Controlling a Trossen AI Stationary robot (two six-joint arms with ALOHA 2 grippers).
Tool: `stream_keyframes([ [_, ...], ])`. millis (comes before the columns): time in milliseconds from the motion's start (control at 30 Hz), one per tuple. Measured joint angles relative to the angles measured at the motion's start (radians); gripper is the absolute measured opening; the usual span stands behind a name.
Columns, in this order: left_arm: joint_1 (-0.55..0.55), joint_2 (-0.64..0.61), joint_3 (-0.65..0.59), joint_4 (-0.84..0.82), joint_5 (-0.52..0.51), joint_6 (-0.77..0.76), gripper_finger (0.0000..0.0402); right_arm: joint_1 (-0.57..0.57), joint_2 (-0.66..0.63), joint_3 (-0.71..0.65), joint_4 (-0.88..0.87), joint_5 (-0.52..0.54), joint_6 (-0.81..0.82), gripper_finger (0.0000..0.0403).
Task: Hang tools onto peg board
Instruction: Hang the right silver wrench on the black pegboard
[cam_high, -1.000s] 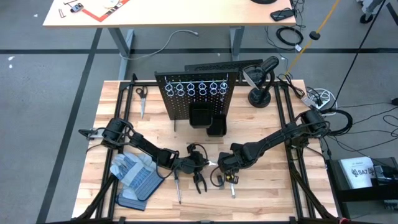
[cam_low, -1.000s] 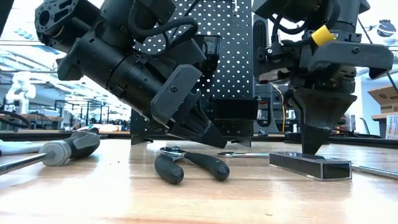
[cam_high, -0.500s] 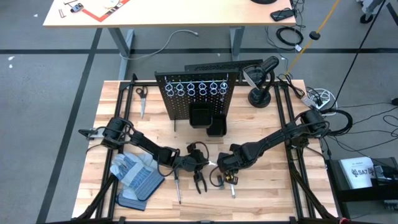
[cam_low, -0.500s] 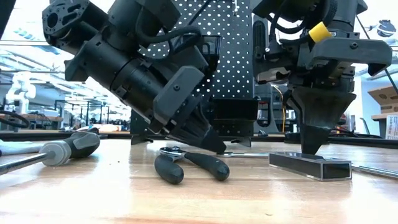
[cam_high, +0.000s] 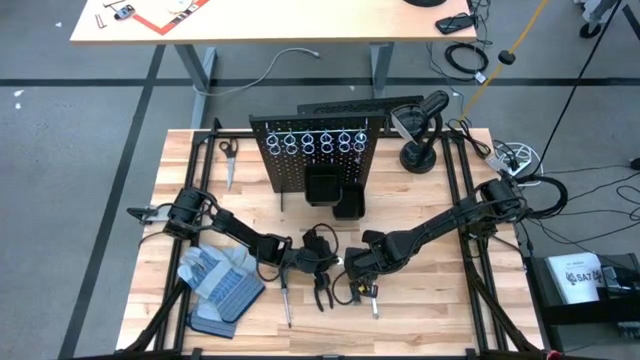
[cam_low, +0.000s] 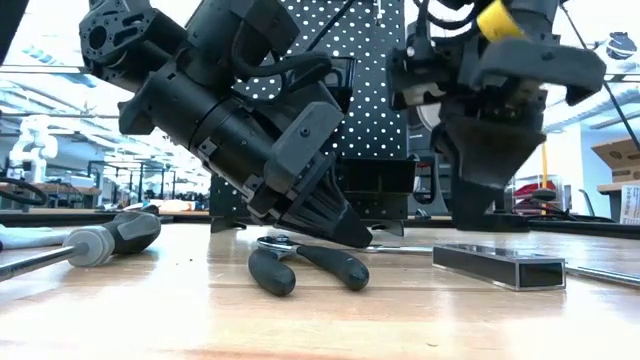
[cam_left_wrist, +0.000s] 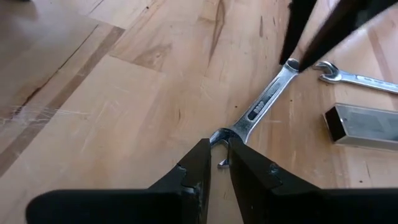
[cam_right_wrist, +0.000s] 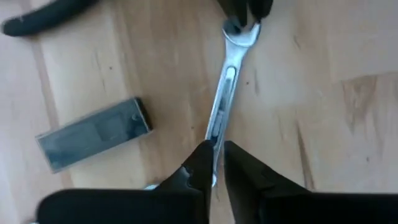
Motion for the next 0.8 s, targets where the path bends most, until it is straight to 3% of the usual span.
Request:
stream_keyframes([
  [400,0.001,0.0,-0.001,-0.01,0.015,-0.026,0.0066,0.011,0.0,-0.016,-0.041,-0.007,0.006,0.0153],
  [800,0.005,0.0,-0.003,0.006,0.019,-0.025,0.0066,0.014,-0.005,-0.107,0.059,-0.004,0.021,0.0149],
])
